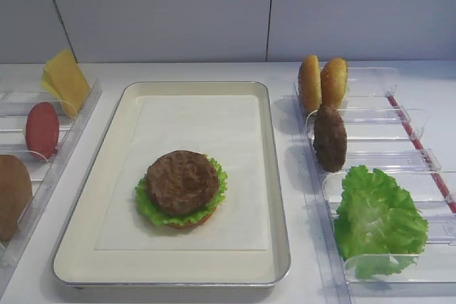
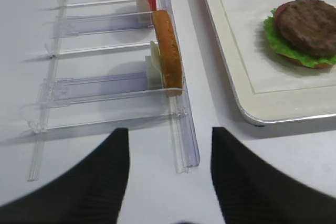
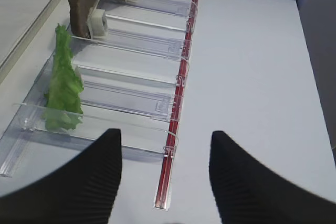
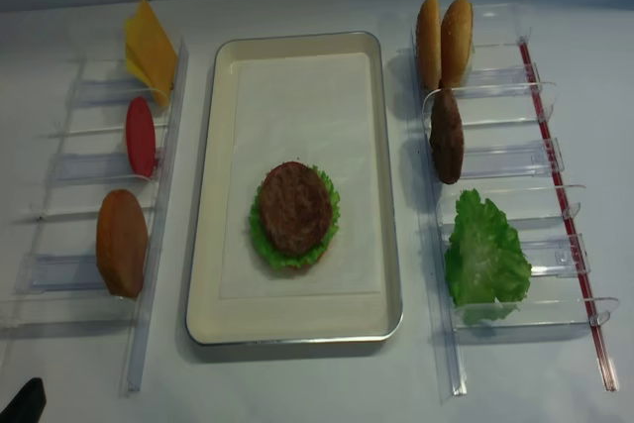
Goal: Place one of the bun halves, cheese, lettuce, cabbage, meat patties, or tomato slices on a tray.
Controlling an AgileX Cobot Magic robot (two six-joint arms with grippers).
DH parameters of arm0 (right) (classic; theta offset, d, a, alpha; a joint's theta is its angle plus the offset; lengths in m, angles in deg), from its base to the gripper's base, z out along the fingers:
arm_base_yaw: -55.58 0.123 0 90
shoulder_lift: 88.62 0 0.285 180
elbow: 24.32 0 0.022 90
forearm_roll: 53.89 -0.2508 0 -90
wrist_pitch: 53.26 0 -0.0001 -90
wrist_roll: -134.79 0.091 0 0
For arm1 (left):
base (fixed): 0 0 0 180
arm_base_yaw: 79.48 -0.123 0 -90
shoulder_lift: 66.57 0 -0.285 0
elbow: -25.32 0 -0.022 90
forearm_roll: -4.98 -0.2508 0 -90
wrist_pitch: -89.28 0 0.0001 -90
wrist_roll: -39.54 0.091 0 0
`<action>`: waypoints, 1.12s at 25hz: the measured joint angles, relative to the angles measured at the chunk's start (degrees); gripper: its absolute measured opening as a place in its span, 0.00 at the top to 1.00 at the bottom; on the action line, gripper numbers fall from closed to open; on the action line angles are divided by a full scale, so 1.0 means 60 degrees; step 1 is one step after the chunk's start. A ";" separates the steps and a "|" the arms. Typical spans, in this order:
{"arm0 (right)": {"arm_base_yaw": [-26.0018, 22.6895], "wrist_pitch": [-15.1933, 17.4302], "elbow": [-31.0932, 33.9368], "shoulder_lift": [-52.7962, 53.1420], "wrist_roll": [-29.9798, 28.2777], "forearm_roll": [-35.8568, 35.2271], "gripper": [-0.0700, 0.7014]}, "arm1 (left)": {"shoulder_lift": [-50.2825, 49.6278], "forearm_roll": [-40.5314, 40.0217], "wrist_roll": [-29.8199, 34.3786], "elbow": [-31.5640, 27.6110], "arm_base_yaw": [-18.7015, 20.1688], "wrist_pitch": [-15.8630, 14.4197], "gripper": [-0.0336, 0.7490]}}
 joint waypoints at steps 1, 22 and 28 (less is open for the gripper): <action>0.0003 0.0000 0.0000 0.0000 0.0000 0.0000 0.39 | 0.0000 0.0000 0.0000 0.0000 0.0000 0.0000 0.51; -0.0014 0.0000 0.0000 0.0000 0.0000 0.0000 0.49 | 0.0000 0.0000 0.0000 0.0000 0.0000 0.0000 0.51; -0.0014 0.0000 0.0000 0.0000 0.0000 0.0000 0.54 | 0.0000 0.0000 0.0000 0.0000 0.0000 0.0000 0.51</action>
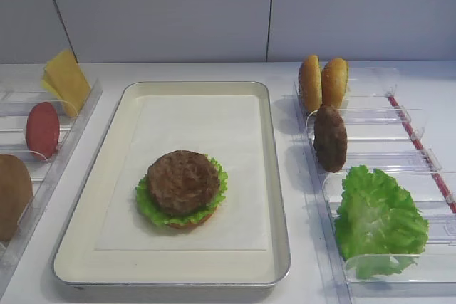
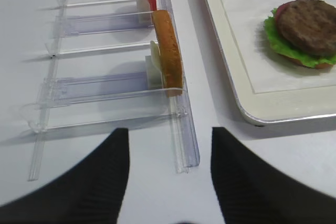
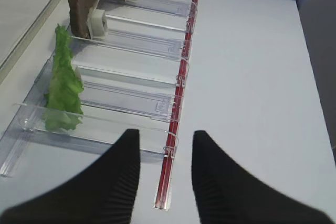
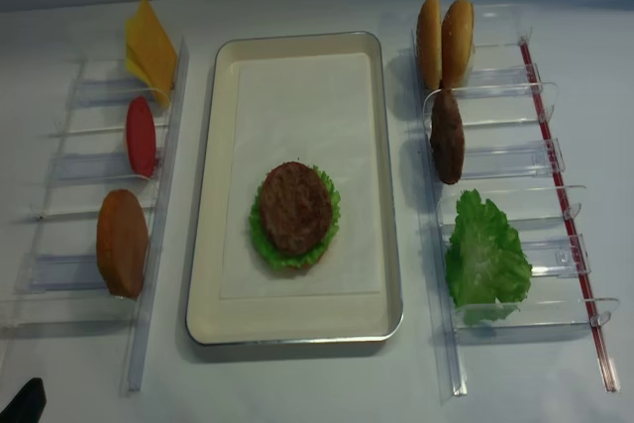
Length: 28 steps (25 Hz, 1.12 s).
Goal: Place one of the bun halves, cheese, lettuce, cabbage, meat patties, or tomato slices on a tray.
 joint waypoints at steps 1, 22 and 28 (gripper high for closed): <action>0.0000 0.0000 0.0000 0.0000 0.0000 0.0000 0.55 | 0.0000 0.0000 0.0000 0.0000 0.0000 0.0000 0.51; 0.0000 0.0000 0.0000 0.0000 0.0000 0.0000 0.82 | 0.0000 0.0000 0.0000 0.0000 0.0000 0.0000 0.51; 0.0000 0.0000 0.0000 0.0000 0.0025 0.0000 0.84 | 0.0000 0.0000 0.0000 0.0000 0.0000 0.0000 0.51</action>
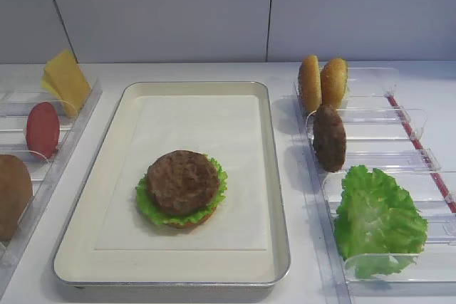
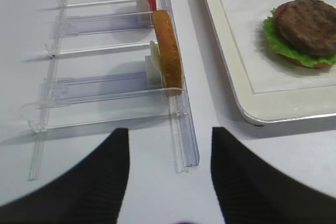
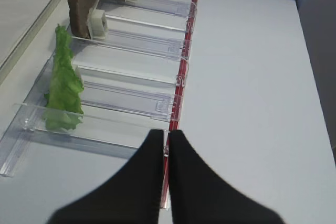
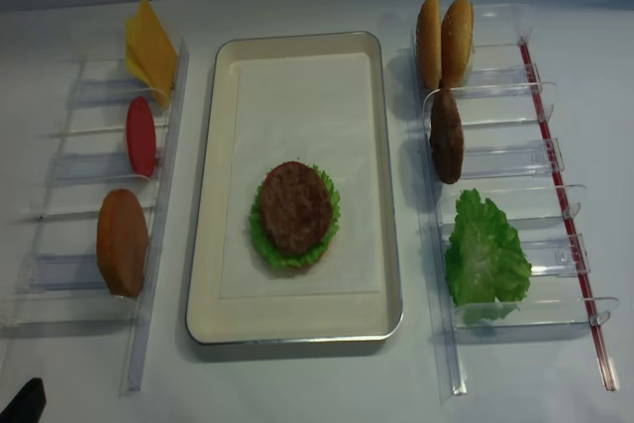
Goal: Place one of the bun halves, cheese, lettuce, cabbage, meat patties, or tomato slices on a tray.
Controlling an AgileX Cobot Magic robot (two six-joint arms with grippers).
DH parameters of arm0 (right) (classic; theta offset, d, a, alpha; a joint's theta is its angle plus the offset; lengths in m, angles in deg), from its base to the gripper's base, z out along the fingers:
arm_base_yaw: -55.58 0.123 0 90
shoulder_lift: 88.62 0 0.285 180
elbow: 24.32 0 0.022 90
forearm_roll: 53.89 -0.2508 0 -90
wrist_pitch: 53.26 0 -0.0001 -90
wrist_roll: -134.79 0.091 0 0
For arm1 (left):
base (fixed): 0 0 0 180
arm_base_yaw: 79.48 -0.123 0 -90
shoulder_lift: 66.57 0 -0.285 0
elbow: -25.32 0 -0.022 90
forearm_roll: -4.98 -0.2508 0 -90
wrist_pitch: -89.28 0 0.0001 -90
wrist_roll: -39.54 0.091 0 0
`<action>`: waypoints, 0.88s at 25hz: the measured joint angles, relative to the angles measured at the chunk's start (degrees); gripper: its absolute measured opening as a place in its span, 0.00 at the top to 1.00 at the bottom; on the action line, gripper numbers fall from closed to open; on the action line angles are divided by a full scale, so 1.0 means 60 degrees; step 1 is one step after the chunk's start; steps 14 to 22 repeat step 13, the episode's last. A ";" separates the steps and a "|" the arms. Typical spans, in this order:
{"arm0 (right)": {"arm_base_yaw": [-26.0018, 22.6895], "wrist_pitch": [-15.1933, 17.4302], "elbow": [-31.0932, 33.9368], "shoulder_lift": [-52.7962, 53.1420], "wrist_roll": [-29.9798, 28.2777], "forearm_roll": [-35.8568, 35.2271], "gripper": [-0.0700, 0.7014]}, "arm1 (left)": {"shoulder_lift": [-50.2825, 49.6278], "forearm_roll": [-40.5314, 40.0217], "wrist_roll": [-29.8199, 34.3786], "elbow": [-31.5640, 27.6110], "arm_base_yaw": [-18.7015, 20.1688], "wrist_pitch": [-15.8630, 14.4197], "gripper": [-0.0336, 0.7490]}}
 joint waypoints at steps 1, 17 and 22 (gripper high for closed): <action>0.0000 0.0000 0.0000 0.0000 0.0000 0.0000 0.84 | 0.0000 0.0000 0.0000 0.0000 0.0000 0.0000 0.51; 0.0000 0.0000 0.0000 0.0000 0.0039 0.0000 0.84 | 0.0000 0.0000 0.0000 0.0000 0.0000 0.0000 0.51; 0.0000 0.0000 0.0000 0.0000 0.0039 0.0000 0.84 | 0.0000 0.0000 0.0000 0.0000 0.0000 0.0000 0.51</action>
